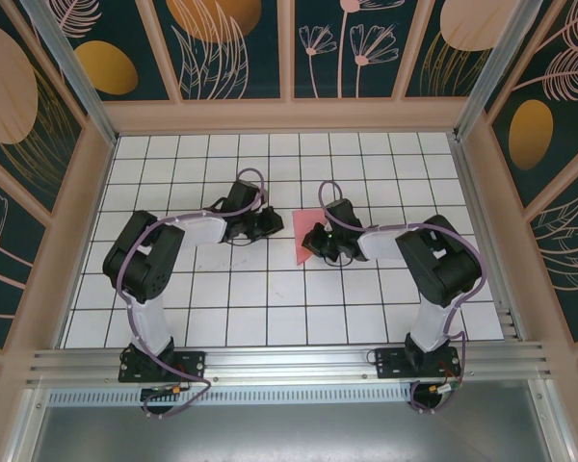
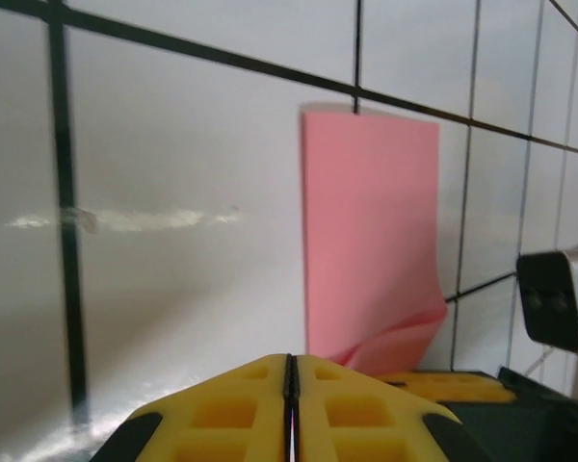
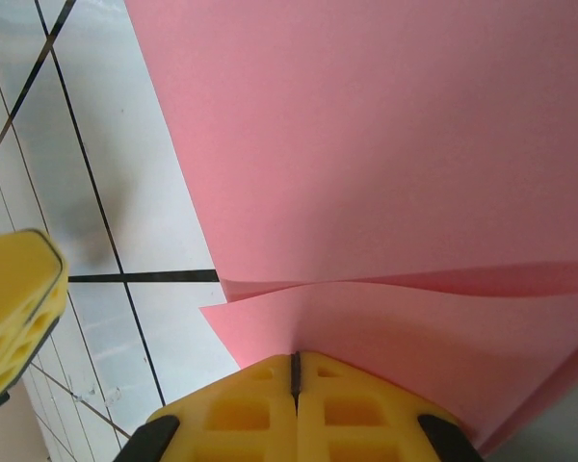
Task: Fold a paper plane with a square sheet of paper (pick it up from the middle)
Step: Third fold the triangle at the center of the table.
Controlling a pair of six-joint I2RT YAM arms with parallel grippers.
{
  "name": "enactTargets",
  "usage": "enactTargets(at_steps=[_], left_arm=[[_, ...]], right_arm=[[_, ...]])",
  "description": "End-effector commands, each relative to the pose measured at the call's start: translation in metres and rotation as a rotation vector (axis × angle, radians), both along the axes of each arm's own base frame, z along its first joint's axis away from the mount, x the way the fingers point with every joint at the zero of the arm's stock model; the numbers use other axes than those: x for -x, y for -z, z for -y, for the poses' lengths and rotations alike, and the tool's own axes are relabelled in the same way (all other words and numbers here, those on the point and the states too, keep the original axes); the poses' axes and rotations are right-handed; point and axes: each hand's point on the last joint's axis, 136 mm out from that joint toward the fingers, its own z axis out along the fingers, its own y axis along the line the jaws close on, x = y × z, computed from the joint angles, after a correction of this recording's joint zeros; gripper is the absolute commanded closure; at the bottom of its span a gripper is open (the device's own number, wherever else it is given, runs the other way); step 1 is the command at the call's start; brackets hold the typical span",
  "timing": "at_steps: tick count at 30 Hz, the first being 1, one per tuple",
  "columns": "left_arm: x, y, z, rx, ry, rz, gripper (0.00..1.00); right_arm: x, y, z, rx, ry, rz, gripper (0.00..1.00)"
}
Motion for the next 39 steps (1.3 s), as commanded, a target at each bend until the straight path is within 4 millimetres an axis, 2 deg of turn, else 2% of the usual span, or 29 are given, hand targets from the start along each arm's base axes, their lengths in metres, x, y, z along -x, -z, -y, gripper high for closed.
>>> enactTargets(at_steps=[1,10,22,27,32,34,36,39], left_arm=[[0.013,-0.018,0.023,0.08,0.076,0.029,0.89],[0.026,0.001,0.046,0.076,0.137,-0.017,0.99],[0.02,0.027,0.048,-0.001,0.114,-0.048,1.0],[0.024,0.044,0.04,-0.08,0.105,-0.077,1.0],[0.032,0.071,0.019,-0.233,0.099,-0.105,1.0],[0.036,0.079,0.012,-0.273,0.1,-0.116,1.0],[0.038,0.084,0.005,-0.304,0.096,-0.12,1.0],[0.039,0.086,0.002,-0.319,0.091,-0.121,1.0]], right_arm=[[0.014,0.029,0.015,0.087,0.012,-0.081,0.97],[0.015,0.03,0.016,0.092,0.009,-0.086,0.99],[0.013,0.021,0.012,0.061,-0.005,-0.06,0.99],[0.009,0.002,0.007,0.001,-0.021,0.004,0.99],[0.007,-0.034,-0.006,-0.111,-0.092,0.11,0.97],[0.0,-0.043,0.002,-0.128,-0.085,0.146,0.96],[-0.001,-0.046,0.006,-0.122,-0.097,0.169,0.96],[0.0,-0.039,0.012,-0.084,-0.106,0.164,0.96]])
